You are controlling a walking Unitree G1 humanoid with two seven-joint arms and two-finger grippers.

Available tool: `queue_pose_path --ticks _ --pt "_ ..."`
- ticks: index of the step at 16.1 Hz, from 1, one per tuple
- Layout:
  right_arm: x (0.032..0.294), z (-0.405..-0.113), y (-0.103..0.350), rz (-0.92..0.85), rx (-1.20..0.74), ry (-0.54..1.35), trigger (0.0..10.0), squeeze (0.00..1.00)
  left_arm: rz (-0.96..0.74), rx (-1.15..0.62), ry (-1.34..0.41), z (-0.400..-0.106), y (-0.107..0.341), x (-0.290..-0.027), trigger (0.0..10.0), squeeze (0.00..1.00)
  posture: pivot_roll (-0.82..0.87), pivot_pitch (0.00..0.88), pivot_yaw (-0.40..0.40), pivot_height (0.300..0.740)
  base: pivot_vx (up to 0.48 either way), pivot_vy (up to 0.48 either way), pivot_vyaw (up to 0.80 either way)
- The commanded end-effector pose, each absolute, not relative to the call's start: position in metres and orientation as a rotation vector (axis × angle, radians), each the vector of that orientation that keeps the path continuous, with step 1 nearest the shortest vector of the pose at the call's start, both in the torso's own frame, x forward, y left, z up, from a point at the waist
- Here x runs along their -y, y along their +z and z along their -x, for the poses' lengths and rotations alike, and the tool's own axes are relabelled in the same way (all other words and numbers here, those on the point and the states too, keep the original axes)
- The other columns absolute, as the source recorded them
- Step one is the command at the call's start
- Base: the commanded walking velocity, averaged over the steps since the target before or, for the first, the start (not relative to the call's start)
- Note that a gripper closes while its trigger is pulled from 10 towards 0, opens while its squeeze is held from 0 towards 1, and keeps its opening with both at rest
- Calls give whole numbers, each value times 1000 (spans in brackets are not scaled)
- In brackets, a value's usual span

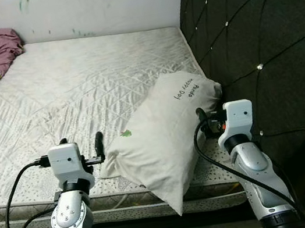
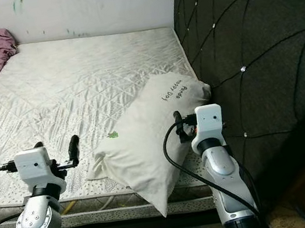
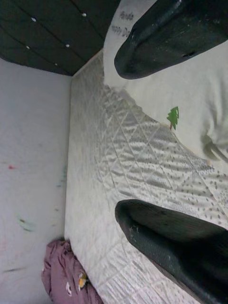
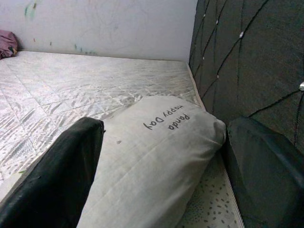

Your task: Clean up the room

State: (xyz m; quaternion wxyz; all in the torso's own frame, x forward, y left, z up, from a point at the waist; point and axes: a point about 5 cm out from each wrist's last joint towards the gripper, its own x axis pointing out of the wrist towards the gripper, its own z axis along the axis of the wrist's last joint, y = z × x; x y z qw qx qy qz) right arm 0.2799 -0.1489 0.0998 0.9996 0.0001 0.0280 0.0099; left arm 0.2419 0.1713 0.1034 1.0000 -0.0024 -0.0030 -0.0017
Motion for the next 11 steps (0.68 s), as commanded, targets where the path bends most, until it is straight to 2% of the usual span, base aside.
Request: queue_pose_path --ticks 1,11 --pt "150 -280 100 -1 -56 21 10000 0 9 18 -14 -242 106 -170 10000 0 7 3 -25 740 364 0 0" --pt "151 -280 99 -10 -61 19 10000 0 17 14 -41 -242 105 -167 10000 0 7 0 -22 740 395 0 0"
